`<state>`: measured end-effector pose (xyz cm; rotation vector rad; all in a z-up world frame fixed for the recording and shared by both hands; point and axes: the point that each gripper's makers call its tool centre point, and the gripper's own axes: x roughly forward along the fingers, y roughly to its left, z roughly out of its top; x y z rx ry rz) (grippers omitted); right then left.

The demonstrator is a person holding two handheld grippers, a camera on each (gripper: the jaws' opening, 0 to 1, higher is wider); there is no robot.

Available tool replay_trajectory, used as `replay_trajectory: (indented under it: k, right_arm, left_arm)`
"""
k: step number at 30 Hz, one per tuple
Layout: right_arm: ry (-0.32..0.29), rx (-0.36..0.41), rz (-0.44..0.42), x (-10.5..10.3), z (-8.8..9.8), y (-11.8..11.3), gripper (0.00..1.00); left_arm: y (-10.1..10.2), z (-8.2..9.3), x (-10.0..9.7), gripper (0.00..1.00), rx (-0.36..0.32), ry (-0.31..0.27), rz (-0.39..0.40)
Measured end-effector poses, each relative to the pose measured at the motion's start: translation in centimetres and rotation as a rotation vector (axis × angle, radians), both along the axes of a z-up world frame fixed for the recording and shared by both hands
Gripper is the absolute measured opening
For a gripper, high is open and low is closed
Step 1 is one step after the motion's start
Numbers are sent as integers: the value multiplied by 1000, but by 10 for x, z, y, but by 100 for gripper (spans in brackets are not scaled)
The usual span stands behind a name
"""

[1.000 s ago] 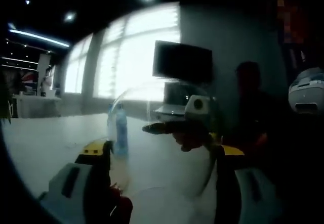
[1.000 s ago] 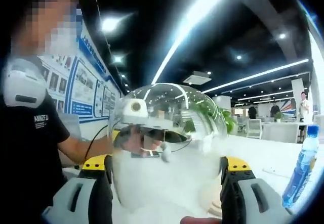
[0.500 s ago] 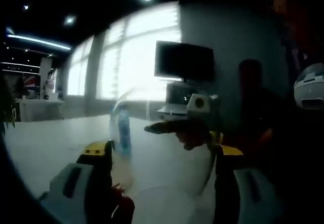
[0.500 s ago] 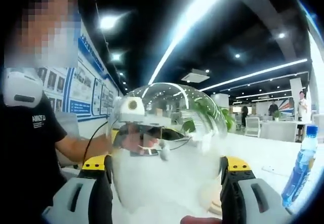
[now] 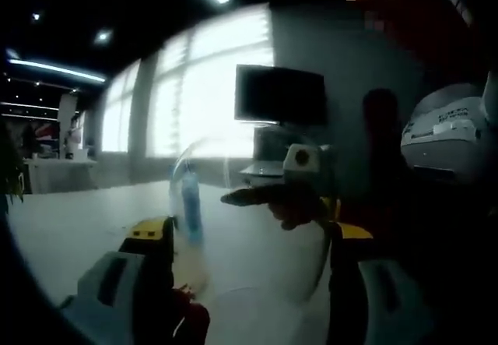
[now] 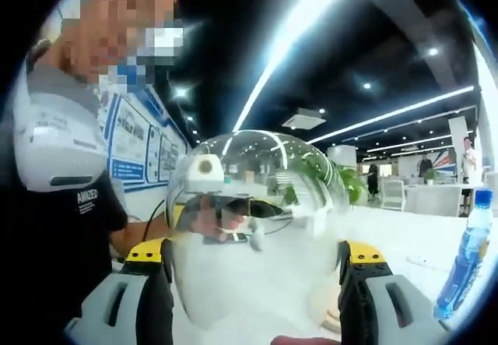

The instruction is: Open the cover put in the Mizone put the cover back on

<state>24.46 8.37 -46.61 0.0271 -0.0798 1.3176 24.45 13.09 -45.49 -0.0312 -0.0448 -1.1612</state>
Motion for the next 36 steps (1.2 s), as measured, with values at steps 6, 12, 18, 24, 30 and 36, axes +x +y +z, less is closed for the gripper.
replay_trajectory:
  k: [6,12,18,24,30,36]
  right_arm:
    - [-8,25,5,0,0,-1,81]
    - [-6,18,15,0,0,-1,81]
    - [-7,33,17,0,1,0,81]
    - [-5,25,7,0,0,2,82]
    - [-10,21,21,1,1,3,82]
    - [-13,23,28,2,-1,2,82]
  left_arm:
    - [1,-1,-2,67,-25,-19,-3]
    - [1,-2,-3,67,-15,-27,-6]
    - [3,-2,-5,66,-36,-30,3]
    - [1,-2,-3,67,-8,-39,1]
    - [0,-1,-2,68,-1,-54,0]
    - [9,5,-5,66,-33,-62,8]
